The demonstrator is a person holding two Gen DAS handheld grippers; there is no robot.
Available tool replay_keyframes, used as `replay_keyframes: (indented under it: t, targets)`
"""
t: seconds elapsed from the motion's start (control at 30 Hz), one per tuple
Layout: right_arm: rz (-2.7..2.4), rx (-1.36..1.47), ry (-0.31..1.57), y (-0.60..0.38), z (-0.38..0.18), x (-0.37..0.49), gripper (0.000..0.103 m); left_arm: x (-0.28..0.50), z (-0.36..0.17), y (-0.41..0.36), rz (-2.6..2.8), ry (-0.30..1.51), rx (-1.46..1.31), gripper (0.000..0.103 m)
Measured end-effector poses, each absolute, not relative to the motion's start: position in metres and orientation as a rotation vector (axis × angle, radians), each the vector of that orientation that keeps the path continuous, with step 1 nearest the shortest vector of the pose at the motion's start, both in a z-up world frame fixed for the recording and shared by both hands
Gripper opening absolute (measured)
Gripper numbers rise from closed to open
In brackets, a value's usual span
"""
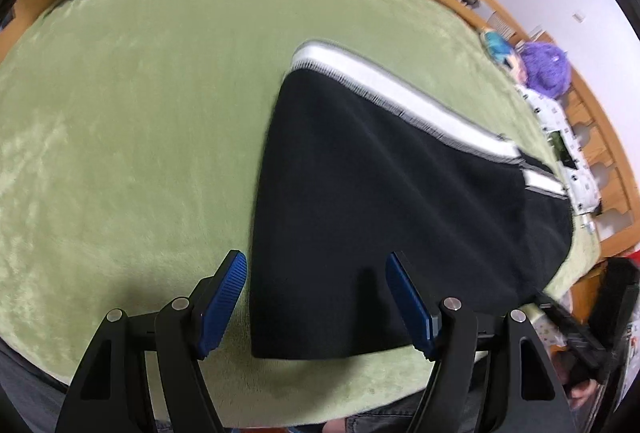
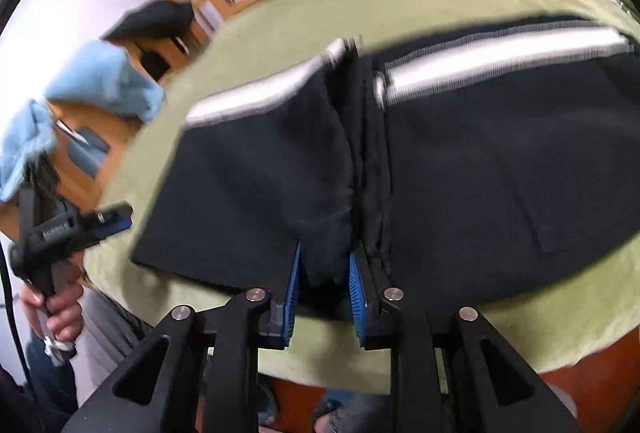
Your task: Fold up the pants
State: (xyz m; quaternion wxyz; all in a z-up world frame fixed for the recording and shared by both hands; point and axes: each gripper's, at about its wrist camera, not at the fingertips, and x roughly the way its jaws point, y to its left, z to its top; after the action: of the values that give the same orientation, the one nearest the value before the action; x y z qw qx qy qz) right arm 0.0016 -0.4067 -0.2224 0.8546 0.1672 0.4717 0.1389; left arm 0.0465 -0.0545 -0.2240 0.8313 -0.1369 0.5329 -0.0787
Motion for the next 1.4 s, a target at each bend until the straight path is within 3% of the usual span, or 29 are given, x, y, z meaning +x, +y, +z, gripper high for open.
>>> replay_keyframes:
  t: [0.13, 0.2, 0.47, 0.53, 0.57, 0.6, 0.73, 0.97, 1.07, 1.17, 1.4]
  targets:
    - [0.305, 0.357, 0.908, -0.418, -0.19, 0.002, 0.036, 0.049, -0.245, -0.056, -0.168, 1.196, -0.283, 0.07]
    - [0.282, 0.35, 0.847, -0.423, -0.177, 0.011, 0.058, 0.048, -0.238, -0.049, -0.192, 1.16, -0.321, 0.07]
    - [0.29, 0.364, 0.912, -0.411, -0.191, 0.117, 0.059, 0.06, -0.215, -0.026, -0.192, 1.102, -0.272, 0.069]
    - [0.284, 0.346, 0.977, -0.408, -0.211, 0.137, 0.047, 0.066, -0.212, -0.019, -0.191, 1.101, -0.288, 0.069]
    - [0.265, 0.31, 0.991, -0.406, -0.218, 0.143, 0.016, 0.07, -0.211, -0.017, -0.192, 1.098, -0.293, 0.069]
    - [0.236, 0.271, 0.994, -0.406, -0.225, 0.146, 0.01, 0.074, -0.21, -0.016, -0.194, 1.093, -0.3, 0.069]
    - [0.245, 0.389, 0.998, -0.424, -0.235, 0.147, 0.01, 0.101, -0.213, -0.026, -0.216, 1.079, -0.275, 0.069]
    - [0.079, 0.311, 0.88, -0.471, -0.192, 0.088, 0.038, 0.147, -0.236, -0.035, -0.264, 1.097, -0.342, 0.069]
    - [-0.093, 0.338, 0.861, -0.526, -0.183, 0.052, 0.042, 0.161, -0.246, -0.04, -0.286, 1.114, -0.35, 0.067]
    - [-0.311, 0.359, 0.865, -0.583, -0.187, 0.022, 0.064, 0.166, -0.252, -0.048, -0.297, 1.121, -0.326, 0.06]
    - [-0.417, 0.592, 0.843, -0.664, -0.223, 0.006, 0.068, 0.182, -0.254, -0.061, -0.306, 1.132, -0.282, 0.059]
